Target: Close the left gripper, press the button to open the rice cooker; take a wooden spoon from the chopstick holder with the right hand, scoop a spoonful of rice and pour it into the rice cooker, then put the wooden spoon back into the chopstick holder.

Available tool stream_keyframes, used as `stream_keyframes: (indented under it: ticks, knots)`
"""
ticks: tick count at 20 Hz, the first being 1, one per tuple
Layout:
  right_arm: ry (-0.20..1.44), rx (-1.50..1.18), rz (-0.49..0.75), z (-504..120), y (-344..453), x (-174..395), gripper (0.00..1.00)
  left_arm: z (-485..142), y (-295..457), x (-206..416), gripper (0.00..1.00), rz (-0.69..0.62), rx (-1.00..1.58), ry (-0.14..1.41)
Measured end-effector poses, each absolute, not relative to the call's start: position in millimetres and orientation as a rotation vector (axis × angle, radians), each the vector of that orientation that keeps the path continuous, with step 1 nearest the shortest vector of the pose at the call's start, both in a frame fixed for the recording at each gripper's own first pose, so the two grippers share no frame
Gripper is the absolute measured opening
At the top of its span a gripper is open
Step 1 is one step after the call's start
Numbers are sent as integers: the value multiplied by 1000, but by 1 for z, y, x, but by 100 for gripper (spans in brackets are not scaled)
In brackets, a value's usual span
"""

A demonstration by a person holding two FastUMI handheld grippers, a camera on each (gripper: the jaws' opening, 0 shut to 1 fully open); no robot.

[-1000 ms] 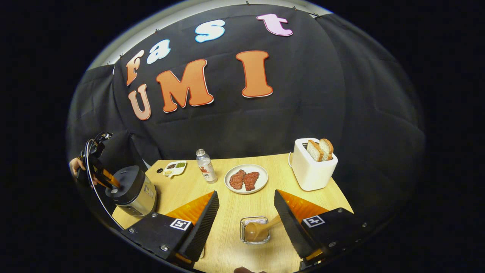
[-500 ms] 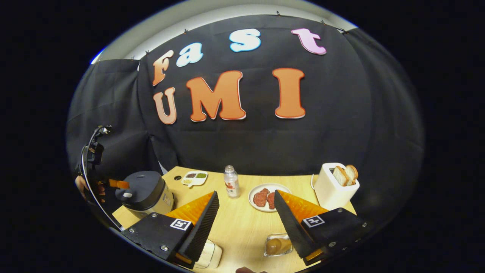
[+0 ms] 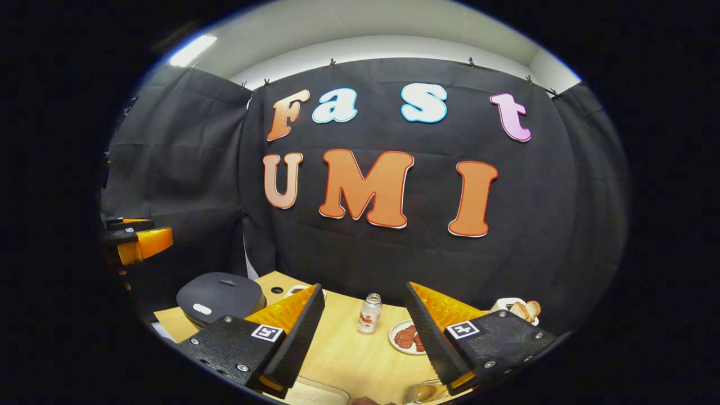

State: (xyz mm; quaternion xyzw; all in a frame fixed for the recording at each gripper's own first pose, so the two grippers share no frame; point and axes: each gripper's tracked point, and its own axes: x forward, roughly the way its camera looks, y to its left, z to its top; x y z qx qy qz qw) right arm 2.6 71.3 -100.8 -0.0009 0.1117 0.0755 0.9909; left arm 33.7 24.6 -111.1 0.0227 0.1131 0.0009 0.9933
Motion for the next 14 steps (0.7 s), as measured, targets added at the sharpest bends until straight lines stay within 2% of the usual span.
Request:
stream_keyframes:
  ticks: [5, 6, 7, 14]
  knots:
    - [118, 30, 146, -70, 89, -8, 89, -79, 20, 19, 92, -21, 34, 52]
    - [100, 20, 146, -68, 89, -12, 86, -79, 18, 18, 92, -20, 40, 39]
    - [81, 6, 133, -65, 87, -13, 90, -82, 16, 17, 92, -27, 47, 34]
    - [59, -15, 111, -65, 74, -15, 91, -92, -9, 21, 92, -98, 57, 60]
